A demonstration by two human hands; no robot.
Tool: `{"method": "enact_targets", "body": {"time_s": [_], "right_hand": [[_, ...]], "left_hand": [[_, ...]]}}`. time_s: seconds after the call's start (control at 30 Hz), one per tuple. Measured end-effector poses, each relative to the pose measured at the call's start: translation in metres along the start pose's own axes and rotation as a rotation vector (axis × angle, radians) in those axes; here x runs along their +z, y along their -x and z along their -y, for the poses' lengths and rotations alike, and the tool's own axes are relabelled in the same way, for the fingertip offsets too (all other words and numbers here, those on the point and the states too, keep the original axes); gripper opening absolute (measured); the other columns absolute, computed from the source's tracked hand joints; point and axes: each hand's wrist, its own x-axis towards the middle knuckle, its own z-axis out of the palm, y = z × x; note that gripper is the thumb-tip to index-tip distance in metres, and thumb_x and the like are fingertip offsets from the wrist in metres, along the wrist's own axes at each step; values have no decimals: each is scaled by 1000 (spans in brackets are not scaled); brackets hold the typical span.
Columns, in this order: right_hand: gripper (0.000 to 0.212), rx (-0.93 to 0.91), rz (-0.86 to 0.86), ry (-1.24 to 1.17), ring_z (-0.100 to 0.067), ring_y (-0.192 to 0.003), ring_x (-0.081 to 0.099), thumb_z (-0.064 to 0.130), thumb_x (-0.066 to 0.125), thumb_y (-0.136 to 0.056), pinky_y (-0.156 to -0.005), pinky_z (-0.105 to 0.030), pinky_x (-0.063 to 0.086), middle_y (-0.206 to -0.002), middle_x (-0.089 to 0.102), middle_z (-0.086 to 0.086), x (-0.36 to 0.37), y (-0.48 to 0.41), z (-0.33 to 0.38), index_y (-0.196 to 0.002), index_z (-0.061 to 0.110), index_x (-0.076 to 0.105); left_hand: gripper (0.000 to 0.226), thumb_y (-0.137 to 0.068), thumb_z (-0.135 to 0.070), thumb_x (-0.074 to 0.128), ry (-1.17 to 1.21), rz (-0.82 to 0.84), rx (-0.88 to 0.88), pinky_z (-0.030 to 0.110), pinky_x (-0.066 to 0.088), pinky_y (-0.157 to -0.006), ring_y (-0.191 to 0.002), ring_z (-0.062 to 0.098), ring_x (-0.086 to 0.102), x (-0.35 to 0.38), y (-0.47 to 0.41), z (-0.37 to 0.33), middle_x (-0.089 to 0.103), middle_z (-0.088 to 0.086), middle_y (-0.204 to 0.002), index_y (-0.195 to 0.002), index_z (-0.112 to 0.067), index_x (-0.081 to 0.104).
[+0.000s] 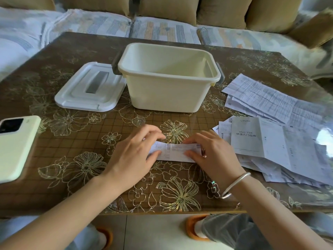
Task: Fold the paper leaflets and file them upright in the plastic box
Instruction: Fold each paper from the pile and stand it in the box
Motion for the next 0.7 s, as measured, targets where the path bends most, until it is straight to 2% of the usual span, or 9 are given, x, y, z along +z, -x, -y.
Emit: {"method": "enact_targets", "body": {"time_s": [0.1, 0.17, 0.23, 0.33, 0.4, 0.47, 0.57, 0.7], "right_hand": [[26, 45, 58, 41, -7, -93, 40, 42, 68, -81, -68, -23, 41, -97, 51, 13, -4, -4, 3, -104, 31, 66], [25, 74, 118, 63, -8, -96, 40, 43, 67, -82, -72, -24, 41, -97, 48, 12, -9, -8, 7, -104, 32, 64], [23, 86, 163, 90, -10, -98, 46, 43, 66, -84, -75, -23, 39, -97, 54, 11, -14, -14, 10, -103, 30, 63], [37, 92, 215, 162, -17, -97, 58, 54, 62, -83, -80, -28, 45, -100, 66, 5, -20, -25, 18, -100, 22, 63], [54, 106, 283, 238, -19, -95, 59, 64, 61, -77, -75, -30, 44, -101, 65, 2, -22, -32, 24, -104, 17, 58], [62, 127, 365, 273, -19, -92, 57, 67, 63, -73, -69, -29, 38, -101, 63, 1, -22, -39, 27, -105, 14, 55], [63, 160, 458, 254, -20, -86, 56, 68, 66, -69, -67, -29, 37, -95, 64, -1, -24, -48, 27, -98, 12, 58], [59, 188, 534, 230, -20, -89, 59, 65, 68, -70, -67, -29, 43, -96, 65, -2, -27, -51, 28, -97, 12, 64]], "left_hand": [[30, -75, -18, 73, -129, -54, 104, 37, 47, -90, -105, 19, 58, 1, -1, -3, 63, -2, -115, -105, -16, 69], [22, -78, -13, 73, -173, -72, 168, 37, 43, -87, -98, 20, 60, 3, 0, -5, 67, -2, -106, -99, -15, 71], [21, -78, -6, 75, -163, -63, 178, 35, 45, -80, -89, 19, 61, 6, 3, -5, 68, -3, -98, -96, -14, 72], [18, -81, -7, 71, -46, -50, 107, 32, 50, -74, -85, 15, 60, 7, 5, -3, 67, -7, -96, -96, -15, 72], [14, -83, -19, 65, 47, -51, 28, 34, 51, -73, -83, 12, 57, 6, 5, -6, 65, -10, -94, -95, -18, 73], [17, -84, -26, 62, 69, -38, -32, 33, 49, -75, -85, 11, 55, 7, 7, -12, 63, -12, -96, -97, -21, 72], [23, -82, -32, 62, 67, -17, -80, 33, 47, -78, -90, 10, 53, 9, 8, -15, 61, -14, -100, -102, -24, 70], [28, -79, -39, 69, 161, 21, -123, 36, 48, -78, -90, 8, 53, 9, 2, -9, 60, -19, -99, -106, -30, 70]]}}
